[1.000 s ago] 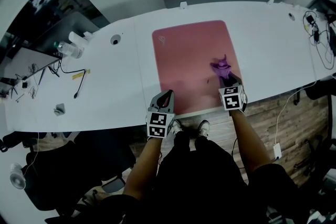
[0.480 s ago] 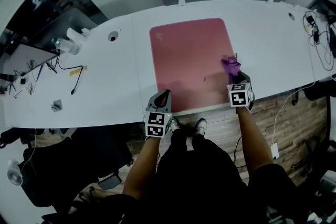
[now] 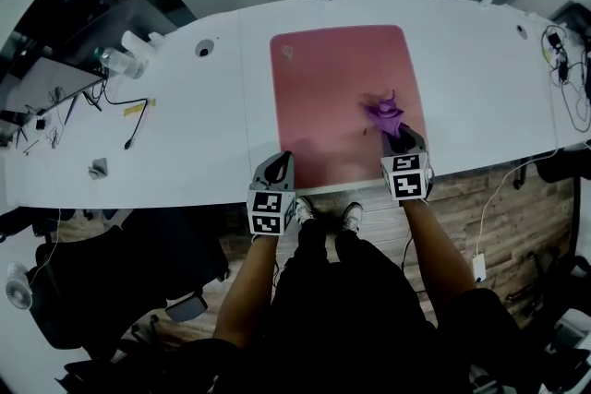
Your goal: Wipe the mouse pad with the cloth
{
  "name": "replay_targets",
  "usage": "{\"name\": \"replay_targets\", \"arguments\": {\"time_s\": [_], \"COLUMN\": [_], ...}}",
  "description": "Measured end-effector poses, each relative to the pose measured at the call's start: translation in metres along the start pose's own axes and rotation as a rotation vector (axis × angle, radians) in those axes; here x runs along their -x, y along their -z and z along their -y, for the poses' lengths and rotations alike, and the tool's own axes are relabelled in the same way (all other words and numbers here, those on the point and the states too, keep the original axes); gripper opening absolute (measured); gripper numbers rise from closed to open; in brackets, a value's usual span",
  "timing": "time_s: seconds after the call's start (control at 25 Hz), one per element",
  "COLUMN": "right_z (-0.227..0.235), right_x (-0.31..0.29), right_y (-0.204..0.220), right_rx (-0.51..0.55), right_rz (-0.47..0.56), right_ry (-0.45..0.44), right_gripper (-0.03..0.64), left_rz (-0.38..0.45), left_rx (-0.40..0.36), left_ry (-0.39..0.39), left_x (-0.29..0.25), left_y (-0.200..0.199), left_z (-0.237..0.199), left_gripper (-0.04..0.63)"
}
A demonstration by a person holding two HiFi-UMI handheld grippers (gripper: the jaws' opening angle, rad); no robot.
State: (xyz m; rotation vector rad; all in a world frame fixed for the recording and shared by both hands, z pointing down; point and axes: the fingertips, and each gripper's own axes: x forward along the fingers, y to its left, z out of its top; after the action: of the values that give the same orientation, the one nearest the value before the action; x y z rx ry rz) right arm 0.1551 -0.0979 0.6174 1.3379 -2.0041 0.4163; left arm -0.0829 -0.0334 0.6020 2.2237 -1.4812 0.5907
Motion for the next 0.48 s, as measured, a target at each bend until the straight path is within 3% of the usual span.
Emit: {"name": "replay_targets", "arguments": {"time_s": [0.48], "right_z": [-0.147], "right_x": [0.009], "right_y": [-0.021], "right_rx": [0.084], "right_rz": [0.052], "right_ry": [-0.295], "right_gripper": [0.114], "left_rz": [0.006], "left_rx": [0.068], "left_ry": [-0.083], "left_x": [0.035], "left_y": [0.025], "left_z": [-0.014], "left_gripper": [0.021]}}
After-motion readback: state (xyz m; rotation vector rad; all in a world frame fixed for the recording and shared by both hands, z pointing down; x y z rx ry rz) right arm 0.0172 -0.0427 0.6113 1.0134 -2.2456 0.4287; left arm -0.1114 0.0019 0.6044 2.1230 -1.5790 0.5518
